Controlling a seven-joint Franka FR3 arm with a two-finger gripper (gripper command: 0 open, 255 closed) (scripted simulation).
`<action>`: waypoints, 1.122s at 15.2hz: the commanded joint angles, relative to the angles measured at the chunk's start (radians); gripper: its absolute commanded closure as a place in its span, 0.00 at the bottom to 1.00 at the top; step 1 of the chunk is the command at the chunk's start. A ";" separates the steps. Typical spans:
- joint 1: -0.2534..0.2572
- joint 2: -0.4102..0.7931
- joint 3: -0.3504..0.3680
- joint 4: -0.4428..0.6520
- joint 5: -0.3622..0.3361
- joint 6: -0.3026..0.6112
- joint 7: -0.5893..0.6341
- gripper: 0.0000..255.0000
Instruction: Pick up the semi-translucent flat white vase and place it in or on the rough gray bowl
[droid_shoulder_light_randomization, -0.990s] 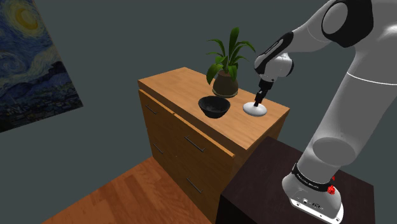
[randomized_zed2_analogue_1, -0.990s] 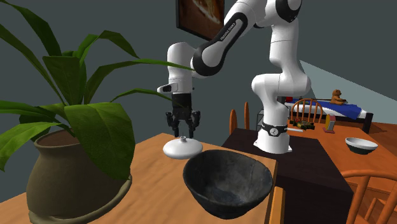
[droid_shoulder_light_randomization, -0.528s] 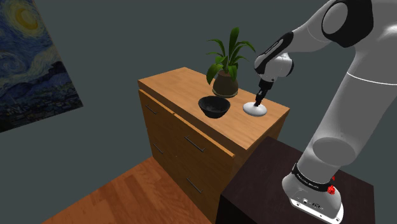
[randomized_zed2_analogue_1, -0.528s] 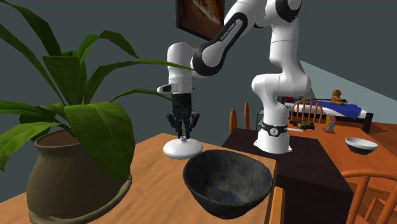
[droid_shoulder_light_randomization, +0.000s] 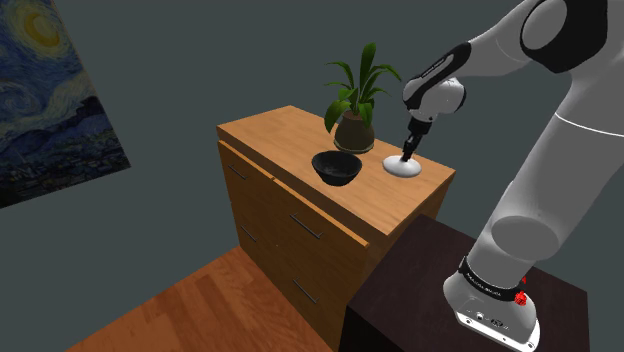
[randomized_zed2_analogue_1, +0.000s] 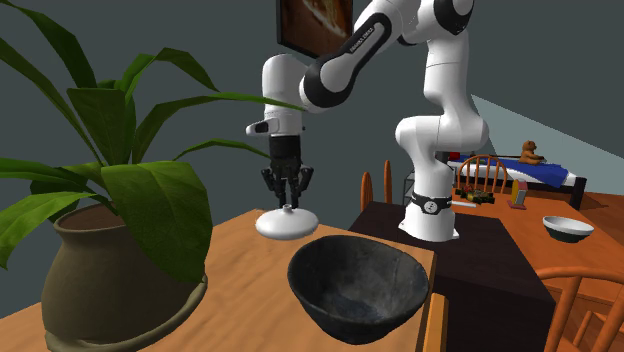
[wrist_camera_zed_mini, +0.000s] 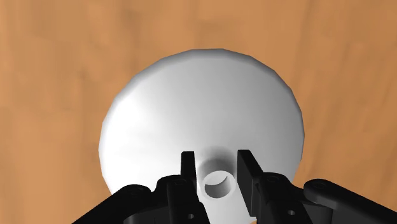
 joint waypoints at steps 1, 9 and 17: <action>-0.001 -0.027 0.001 0.007 -0.028 -0.025 0.023 1.00; -0.009 -0.109 0.015 0.053 -0.103 -0.130 0.088 1.00; -0.017 -0.170 0.035 0.114 -0.148 -0.238 0.132 1.00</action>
